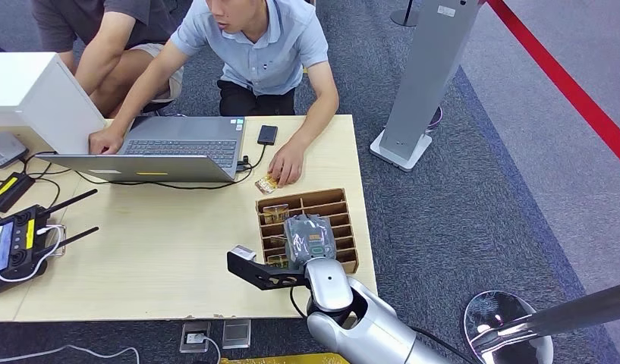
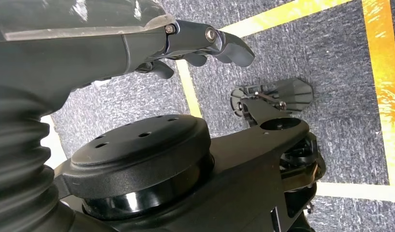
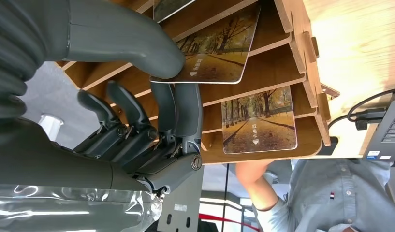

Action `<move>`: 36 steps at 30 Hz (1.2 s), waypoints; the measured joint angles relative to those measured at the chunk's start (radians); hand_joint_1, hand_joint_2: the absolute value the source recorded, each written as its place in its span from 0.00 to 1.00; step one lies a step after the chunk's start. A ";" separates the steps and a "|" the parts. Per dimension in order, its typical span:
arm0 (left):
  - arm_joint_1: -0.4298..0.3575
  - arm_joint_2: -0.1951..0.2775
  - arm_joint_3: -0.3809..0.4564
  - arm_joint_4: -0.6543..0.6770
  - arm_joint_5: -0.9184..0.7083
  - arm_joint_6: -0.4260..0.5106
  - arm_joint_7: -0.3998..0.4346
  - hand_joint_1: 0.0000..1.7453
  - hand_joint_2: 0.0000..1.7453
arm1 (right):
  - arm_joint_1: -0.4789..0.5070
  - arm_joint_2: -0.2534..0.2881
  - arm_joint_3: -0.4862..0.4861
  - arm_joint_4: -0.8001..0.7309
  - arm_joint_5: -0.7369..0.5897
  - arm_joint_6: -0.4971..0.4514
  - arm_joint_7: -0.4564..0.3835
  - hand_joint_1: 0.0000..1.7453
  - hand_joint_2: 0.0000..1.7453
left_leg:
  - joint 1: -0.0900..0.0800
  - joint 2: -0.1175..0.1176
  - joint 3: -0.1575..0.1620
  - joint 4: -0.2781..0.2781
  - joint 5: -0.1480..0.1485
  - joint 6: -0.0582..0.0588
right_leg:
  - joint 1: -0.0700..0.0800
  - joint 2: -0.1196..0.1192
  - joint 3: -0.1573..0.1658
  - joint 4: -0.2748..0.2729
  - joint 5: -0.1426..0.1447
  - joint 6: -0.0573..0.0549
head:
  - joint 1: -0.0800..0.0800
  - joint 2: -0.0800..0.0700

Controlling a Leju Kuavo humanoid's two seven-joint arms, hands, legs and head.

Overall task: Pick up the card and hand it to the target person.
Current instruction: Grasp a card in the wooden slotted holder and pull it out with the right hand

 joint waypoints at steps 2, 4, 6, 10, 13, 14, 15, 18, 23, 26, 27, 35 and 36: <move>0.000 0.000 0.000 0.000 0.000 0.000 -0.002 0.00 1.00 | 0.000 0.000 0.000 0.001 -0.007 -0.002 0.000 1.00 1.00 | 0.000 0.000 0.000 0.000 0.000 0.000 | 0.000 0.000 0.000 0.000 0.000 0.000 | 0.000 0.000; 0.000 0.000 0.000 0.000 0.000 0.001 -0.004 0.00 1.00 | -0.001 0.000 0.000 0.002 -0.015 -0.003 0.000 1.00 1.00 | 0.000 0.000 0.000 0.000 0.000 0.000 | 0.000 0.000 0.000 0.000 0.000 0.000 | 0.000 0.000; 0.000 0.000 0.000 0.000 0.000 0.004 -0.005 0.00 1.00 | -0.001 0.000 0.000 0.002 -0.022 -0.004 0.000 1.00 1.00 | 0.000 0.000 0.000 0.000 0.000 0.000 | 0.000 0.000 0.000 0.000 0.000 0.000 | 0.000 0.000; 0.000 0.000 0.001 0.000 0.010 0.025 -0.013 0.00 1.00 | -0.003 0.000 0.001 0.002 -0.037 -0.014 0.000 1.00 1.00 | 0.000 0.000 0.000 0.000 0.000 0.000 | 0.000 0.000 0.000 0.000 0.000 0.000 | 0.000 0.000; 0.000 0.000 0.002 0.000 0.025 0.033 -0.016 0.00 1.00 | -0.005 0.000 0.003 0.001 -0.060 -0.029 0.000 1.00 1.00 | 0.000 0.000 0.000 0.000 0.000 0.000 | 0.000 0.000 0.000 0.000 0.000 0.000 | 0.000 0.000; 0.000 0.000 0.002 0.000 0.028 0.033 -0.016 0.00 1.00 | -0.005 0.000 0.005 -0.002 -0.068 -0.034 -0.001 1.00 1.00 | 0.000 0.000 0.000 0.000 0.000 0.000 | 0.000 0.000 0.000 0.000 0.000 0.000 | 0.000 0.000; 0.000 0.000 0.003 0.000 0.031 0.033 -0.016 0.00 1.00 | -0.006 -0.001 0.006 -0.007 -0.075 -0.038 -0.001 1.00 1.00 | 0.000 0.000 0.000 0.000 0.000 0.000 | 0.000 0.000 0.000 0.000 0.000 0.000 | 0.000 0.000; 0.001 0.000 0.007 0.000 0.038 0.033 -0.016 0.00 1.00 | -0.006 -0.006 0.006 -0.049 -0.086 -0.051 -0.001 1.00 1.00 | 0.000 0.000 0.000 0.000 0.000 0.000 | 0.000 0.000 0.000 0.000 0.000 0.000 | 0.000 0.000; 0.004 0.000 0.015 0.000 0.048 0.033 -0.018 0.00 1.00 | -0.002 -0.032 -0.010 -0.192 -0.091 -0.057 -0.001 1.00 1.00 | 0.000 0.000 0.000 0.000 0.000 0.000 | 0.000 0.000 0.000 0.000 0.000 0.000 | 0.000 0.000; 0.006 0.000 0.019 0.000 0.051 0.033 -0.019 0.00 1.00 | 0.002 -0.050 -0.021 -0.265 -0.092 -0.055 -0.001 1.00 1.00 | 0.000 0.000 0.000 0.000 0.000 0.000 | 0.000 0.000 0.000 0.000 0.000 0.000 | 0.000 0.000; 0.006 0.000 0.020 0.000 0.052 0.033 -0.019 0.00 1.00 | 0.004 -0.054 -0.024 -0.283 -0.092 -0.054 -0.001 1.00 1.00 | 0.000 0.000 0.000 0.000 0.000 0.000 | 0.000 0.000 0.000 0.000 0.000 0.000 | 0.000 0.000; 0.007 0.000 0.033 0.000 0.056 0.040 -0.023 0.00 1.00 | 0.025 -0.108 -0.044 -0.436 -0.106 -0.096 -0.001 1.00 1.00 | 0.000 0.000 0.000 0.000 0.000 0.000 | 0.000 0.000 0.000 0.000 0.000 0.000 | 0.000 0.000; 0.007 0.000 0.035 0.000 0.057 0.042 -0.025 0.00 1.00 | 0.032 -0.120 -0.051 -0.468 -0.118 -0.096 -0.002 1.00 1.00 | 0.000 0.000 0.000 0.000 0.000 0.000 | 0.000 0.000 -0.001 0.000 0.000 0.000 | 0.000 0.000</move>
